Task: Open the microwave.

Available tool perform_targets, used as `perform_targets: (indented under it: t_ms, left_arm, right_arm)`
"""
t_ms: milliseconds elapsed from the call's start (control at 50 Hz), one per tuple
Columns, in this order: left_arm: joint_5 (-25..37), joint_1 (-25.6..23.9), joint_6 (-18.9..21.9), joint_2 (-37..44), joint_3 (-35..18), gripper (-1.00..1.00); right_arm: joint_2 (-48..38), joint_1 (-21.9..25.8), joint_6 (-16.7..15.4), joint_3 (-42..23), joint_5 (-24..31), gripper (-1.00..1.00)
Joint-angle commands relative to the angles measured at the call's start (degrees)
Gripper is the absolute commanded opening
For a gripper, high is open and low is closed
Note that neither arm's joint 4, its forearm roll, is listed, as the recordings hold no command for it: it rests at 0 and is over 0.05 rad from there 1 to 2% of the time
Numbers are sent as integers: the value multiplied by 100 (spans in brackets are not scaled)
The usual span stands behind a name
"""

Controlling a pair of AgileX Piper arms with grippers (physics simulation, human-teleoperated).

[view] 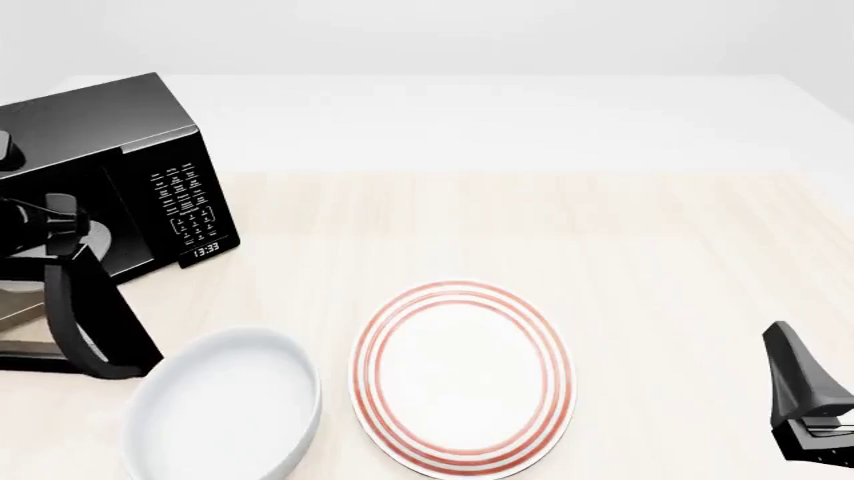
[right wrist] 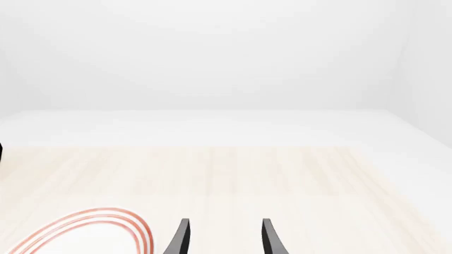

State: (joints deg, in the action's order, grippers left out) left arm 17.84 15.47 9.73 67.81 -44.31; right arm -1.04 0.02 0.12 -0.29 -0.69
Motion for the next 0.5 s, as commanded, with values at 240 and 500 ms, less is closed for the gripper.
perform_targets:
  t_ms: [240, 500]
  left_arm:
    - [79, 93, 7, -435, 360, 100]
    - [158, 214, -7, -709, 577, 100]
  right_arm:
    - [2, 1, 0, 0, 0, 100]
    - [-2, 0, 0, 0, -1, 100]
